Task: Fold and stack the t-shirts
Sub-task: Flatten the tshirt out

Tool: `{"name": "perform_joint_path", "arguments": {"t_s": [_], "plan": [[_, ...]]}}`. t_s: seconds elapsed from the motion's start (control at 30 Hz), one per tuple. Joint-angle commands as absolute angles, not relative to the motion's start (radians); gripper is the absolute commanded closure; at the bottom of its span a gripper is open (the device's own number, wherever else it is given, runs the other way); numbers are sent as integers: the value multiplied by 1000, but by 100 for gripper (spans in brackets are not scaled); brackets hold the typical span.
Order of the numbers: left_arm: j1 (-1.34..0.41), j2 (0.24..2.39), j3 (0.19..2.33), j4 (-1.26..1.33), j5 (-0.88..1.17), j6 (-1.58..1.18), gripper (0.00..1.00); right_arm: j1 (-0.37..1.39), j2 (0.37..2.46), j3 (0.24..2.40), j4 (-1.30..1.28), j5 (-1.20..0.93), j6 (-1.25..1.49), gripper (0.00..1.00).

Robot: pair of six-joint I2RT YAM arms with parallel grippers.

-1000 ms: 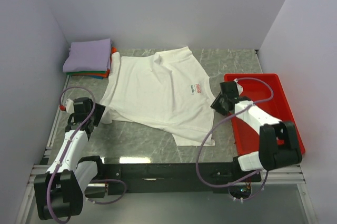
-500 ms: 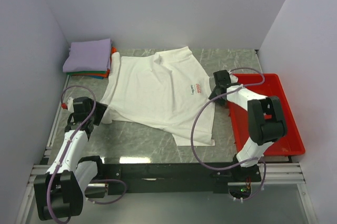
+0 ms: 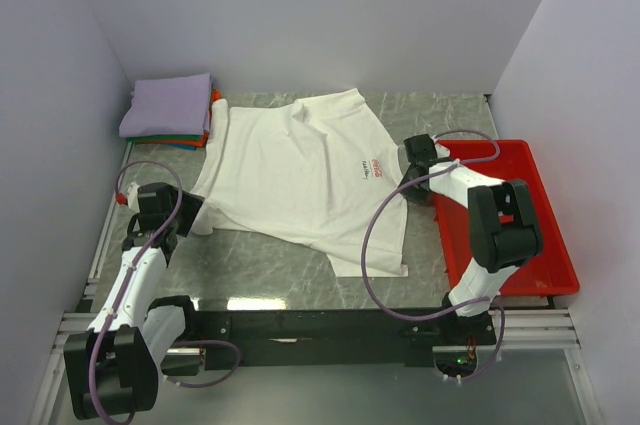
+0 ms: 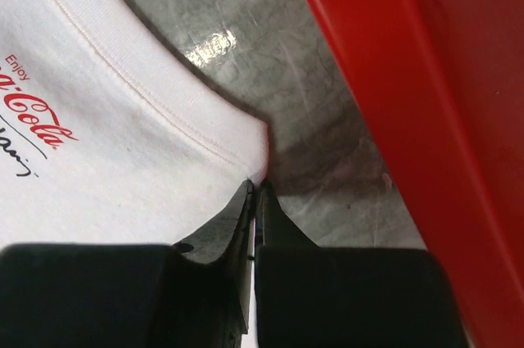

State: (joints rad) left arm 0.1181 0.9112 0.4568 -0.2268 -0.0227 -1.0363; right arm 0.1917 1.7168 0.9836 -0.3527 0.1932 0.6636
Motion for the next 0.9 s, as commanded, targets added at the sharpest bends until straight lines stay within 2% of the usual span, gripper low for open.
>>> {"name": "perform_joint_path", "arguments": {"t_s": [0.0,0.27,0.6,0.7,0.73,0.87], "plan": [[117,885,488,-196,-9,-1019,39,189,1671,1005,-382,207,657,100],[115,880,477,-189,-9,-1012,39,151,1462,994,-491,320,640,100],[115,902,453,-164,3,-1017,39,104,1399,965,-500,304,623,99],[115,920,436,-150,3,-1032,39,103,1384,969,-494,262,620,83],[115,928,434,-144,-24,-1038,39,103,1372,971,-495,241,618,72],[112,998,436,-109,-44,-1083,41,130,1330,988,-512,219,611,59]]}}
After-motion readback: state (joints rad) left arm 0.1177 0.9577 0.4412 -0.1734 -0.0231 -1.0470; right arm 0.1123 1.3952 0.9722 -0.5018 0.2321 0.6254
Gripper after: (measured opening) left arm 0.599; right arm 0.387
